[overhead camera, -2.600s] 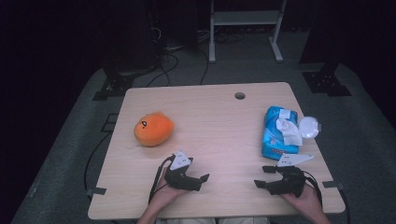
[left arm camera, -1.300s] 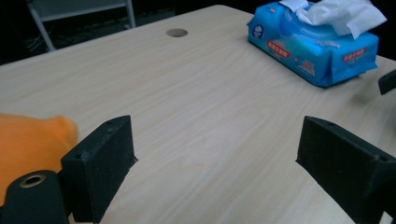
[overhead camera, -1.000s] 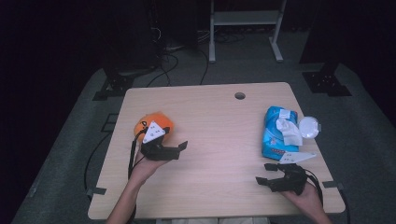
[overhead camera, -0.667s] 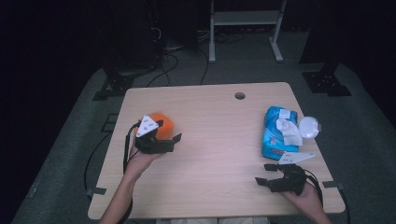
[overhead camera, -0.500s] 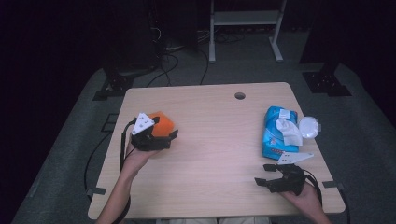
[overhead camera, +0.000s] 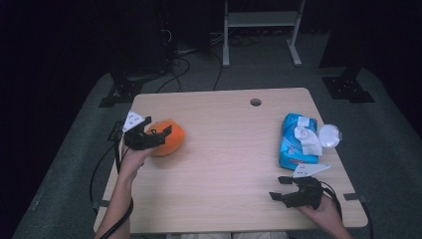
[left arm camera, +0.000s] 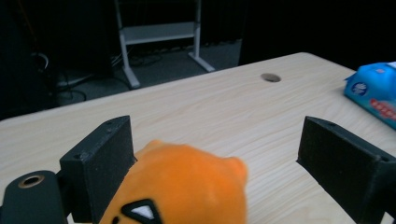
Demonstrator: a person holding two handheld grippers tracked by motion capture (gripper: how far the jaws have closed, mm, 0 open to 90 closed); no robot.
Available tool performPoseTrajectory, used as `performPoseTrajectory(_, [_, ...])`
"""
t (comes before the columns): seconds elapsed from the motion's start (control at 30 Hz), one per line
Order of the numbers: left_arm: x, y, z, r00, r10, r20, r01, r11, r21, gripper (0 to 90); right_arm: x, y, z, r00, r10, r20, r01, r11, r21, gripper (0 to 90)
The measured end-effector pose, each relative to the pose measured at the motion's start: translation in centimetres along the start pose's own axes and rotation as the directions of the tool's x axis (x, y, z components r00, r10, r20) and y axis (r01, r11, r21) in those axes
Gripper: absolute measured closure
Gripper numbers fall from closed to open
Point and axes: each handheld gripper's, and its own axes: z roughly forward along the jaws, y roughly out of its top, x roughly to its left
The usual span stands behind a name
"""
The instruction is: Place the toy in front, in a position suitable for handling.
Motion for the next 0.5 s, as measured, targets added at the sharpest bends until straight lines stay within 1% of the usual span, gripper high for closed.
performPoseTrajectory(0.1, [0.6, -0.4, 0.6, 1.0000, -0.006, 0.004, 0.006, 0.9999, 0.011, 11.7, -0.1, -0.1, 0.0, 1.0000, 0.005, -0.001, -0.005, 1.0000, 0.004, 27.3])
performPoseTrajectory(0.27, [1.7, -1.0, 1.4, 0.9995, -0.011, -0.029, 0.012, 0.9985, 0.053, 11.6, 0.0, 0.0, -0.2, 1.0000, 0.004, -0.002, -0.004, 1.0000, -0.004, 27.3])
performPoseTrajectory(0.4, [2.2, -1.6, 1.8, 0.9986, -0.022, -0.049, 0.026, 0.9966, 0.078, 11.7, 0.0, -0.1, -0.1, 1.0000, 0.006, -0.004, -0.006, 1.0000, -0.001, 27.3])
performPoseTrajectory(0.43, [2.3, -1.7, 1.9, 0.9984, -0.021, -0.053, 0.026, 0.9961, 0.085, 12.6, -0.1, -0.1, 0.0, 1.0000, 0.002, -0.003, -0.002, 1.0000, 0.006, 27.3])
performPoseTrajectory(0.5, [2.4, -2.1, 2.2, 0.9983, -0.007, -0.058, 0.013, 0.9944, 0.105, 12.8, 0.0, -0.1, 0.1, 1.0000, 0.002, -0.008, -0.002, 0.9999, 0.012, 27.4])
